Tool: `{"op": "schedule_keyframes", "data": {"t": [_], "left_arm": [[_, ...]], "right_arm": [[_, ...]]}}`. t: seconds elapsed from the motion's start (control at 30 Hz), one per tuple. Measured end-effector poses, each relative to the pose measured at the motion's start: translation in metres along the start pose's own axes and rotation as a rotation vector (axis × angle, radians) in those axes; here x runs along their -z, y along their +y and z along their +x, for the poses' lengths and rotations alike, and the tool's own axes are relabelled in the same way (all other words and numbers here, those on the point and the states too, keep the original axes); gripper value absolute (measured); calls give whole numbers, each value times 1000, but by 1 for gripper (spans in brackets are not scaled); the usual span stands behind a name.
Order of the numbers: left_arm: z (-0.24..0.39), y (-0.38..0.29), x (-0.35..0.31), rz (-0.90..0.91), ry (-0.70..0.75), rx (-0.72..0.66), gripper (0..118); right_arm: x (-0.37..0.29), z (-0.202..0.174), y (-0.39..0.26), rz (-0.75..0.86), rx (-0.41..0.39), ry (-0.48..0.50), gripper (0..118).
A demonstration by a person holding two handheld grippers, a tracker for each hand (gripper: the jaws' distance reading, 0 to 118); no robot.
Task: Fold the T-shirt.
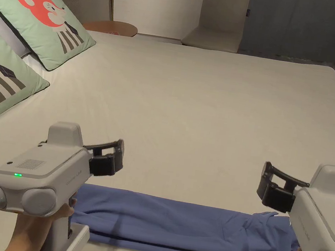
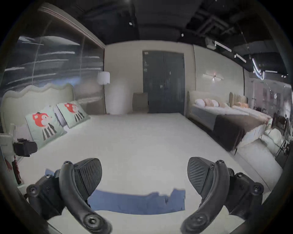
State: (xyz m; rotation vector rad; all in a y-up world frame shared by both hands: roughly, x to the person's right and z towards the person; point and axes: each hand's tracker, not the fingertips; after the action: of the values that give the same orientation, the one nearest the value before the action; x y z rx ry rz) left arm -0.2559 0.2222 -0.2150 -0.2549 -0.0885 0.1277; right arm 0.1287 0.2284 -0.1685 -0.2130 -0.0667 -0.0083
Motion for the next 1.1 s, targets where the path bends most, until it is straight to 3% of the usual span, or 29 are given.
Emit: {"op": "schedule_keyframes", "data": {"t": [0.2,0.27,0.3,0.37,0.4,0.43,0.47,0.73,1.03,1.1], "left_arm": [[29,18,-16,183,17,76,108],[33,18,-16,208,19,91,103],[35,17,-18,217,14,97,95],[35,16,-14,215,8,107,55],[34,15,-13,215,2,103,29],[34,15,-13,208,-5,100,0],[32,13,-11,204,-13,93,0],[10,11,-2,146,-23,40,0],[-90,7,17,-190,-262,-393,0],[-110,4,18,-231,-259,-475,0]], "right_arm": [[-3,-23,16,129,-38,-29,111],[-3,-27,18,135,-37,-32,106],[-6,-30,22,142,-38,-32,101],[-7,-33,22,156,-35,-32,74],[-7,-34,21,161,-37,-34,53],[-8,-35,22,166,-40,-42,21],[-6,-36,21,168,-53,-55,0],[10,-35,11,167,-55,-49,1],[8,-44,10,158,-75,-32,1],[11,-45,9,149,-81,-32,1]]}}
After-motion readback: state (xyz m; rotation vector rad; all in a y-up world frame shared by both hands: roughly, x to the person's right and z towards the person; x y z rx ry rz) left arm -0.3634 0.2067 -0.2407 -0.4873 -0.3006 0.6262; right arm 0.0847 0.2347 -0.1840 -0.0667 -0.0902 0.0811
